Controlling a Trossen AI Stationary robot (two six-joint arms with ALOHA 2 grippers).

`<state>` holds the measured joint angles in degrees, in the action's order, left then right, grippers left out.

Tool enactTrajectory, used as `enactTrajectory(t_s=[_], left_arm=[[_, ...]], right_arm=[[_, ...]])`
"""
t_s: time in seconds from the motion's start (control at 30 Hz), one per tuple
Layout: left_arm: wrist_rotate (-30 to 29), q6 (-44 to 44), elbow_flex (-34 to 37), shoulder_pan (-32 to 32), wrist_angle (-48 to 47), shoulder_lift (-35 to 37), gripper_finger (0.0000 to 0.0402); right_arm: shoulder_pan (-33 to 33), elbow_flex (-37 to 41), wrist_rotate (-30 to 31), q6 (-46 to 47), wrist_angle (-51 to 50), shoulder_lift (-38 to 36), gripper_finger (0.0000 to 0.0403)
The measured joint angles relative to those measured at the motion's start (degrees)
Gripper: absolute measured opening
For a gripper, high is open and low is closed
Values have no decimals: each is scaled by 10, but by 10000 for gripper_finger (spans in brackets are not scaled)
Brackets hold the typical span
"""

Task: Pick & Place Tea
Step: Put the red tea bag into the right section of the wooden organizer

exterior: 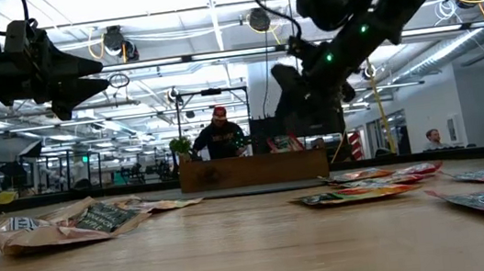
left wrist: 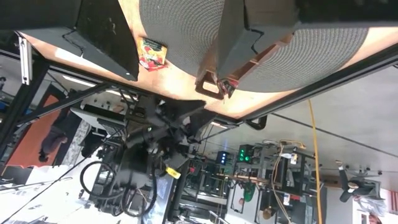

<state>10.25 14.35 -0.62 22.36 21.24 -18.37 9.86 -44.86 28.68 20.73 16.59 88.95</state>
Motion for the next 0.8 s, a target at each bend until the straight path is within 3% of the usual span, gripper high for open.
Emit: enactTrajectory(t_s=[0.17,0.4,0.6,0.8], left_arm=[[0,0,0,0,0,0,214],[0,0,0,0,0,0,214],[0,0,0,0,0,0,214],[0,0,0,0,0,0,214]], right_arm=[[-1,-17,-142,-36,-34,-6,210],[5,-106,-154,-202,-218,-6,19],[39,-129,-209,-249,-253,-6,1],[62,-129,-225,-249,-263,22,0]])
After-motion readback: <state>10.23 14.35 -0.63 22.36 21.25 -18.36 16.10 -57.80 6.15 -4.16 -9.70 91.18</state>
